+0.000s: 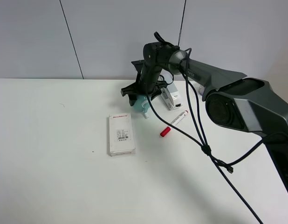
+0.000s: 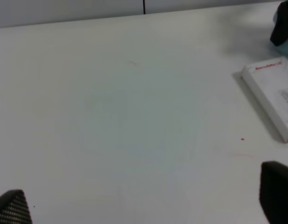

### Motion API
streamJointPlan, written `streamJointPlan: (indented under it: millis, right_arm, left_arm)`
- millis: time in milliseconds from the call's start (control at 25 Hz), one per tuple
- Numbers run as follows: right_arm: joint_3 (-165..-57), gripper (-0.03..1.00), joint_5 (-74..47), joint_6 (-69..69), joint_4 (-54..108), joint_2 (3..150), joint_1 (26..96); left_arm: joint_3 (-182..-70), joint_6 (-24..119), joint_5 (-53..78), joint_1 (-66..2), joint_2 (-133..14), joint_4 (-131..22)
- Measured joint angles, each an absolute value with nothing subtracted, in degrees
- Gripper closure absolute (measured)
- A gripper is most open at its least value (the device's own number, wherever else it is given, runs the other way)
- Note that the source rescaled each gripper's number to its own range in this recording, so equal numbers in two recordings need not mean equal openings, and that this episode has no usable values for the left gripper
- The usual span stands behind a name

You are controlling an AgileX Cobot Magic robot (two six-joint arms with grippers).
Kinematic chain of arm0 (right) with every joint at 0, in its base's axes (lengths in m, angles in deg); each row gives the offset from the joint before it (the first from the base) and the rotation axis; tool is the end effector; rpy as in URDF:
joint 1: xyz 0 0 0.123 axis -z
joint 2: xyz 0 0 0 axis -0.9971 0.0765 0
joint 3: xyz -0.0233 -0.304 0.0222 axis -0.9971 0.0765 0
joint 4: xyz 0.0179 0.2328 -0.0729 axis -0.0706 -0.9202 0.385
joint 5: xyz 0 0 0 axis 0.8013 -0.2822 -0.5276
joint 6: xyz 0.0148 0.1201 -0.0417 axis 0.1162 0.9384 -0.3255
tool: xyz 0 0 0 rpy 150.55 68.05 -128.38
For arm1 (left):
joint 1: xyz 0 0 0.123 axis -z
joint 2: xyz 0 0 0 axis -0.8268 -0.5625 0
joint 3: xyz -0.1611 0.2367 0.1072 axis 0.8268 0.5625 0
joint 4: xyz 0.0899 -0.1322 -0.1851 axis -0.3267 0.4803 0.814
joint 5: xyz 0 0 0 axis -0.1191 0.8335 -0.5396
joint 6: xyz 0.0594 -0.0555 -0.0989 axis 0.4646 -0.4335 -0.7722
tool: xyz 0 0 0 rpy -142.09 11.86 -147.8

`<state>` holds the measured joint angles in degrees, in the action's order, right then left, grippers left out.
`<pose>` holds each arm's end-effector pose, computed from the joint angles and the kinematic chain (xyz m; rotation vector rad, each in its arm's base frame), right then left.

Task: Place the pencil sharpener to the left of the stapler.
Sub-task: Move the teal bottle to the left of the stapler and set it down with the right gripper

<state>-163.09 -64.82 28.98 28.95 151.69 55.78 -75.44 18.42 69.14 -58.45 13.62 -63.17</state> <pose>0.4824 0.2898 0.1018 -0.5318 2.8045 0.2762 -0.0005 -0.0100 0.2610 0.0528 2.0187 -0.0164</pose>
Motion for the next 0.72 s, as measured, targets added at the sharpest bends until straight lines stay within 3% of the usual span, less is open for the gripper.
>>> streamJointPlan:
  millis: [240, 480, 720]
  right_arm:
    - [-163.20, 0.93, -65.58, 29.09, 28.87, 151.69, 55.78]
    - [-163.20, 0.54, -66.11, 29.25, 28.87, 149.86, 55.78]
    - [-163.14, 0.48, -69.12, 29.43, 30.26, 145.98, 55.78]
  left_arm:
    - [-75.44, 18.42, 69.14, -58.45, 13.62, -63.17]
    - [-75.44, 18.42, 69.14, -58.45, 13.62, -63.17]
    - [-75.44, 18.42, 69.14, -58.45, 13.62, -63.17]
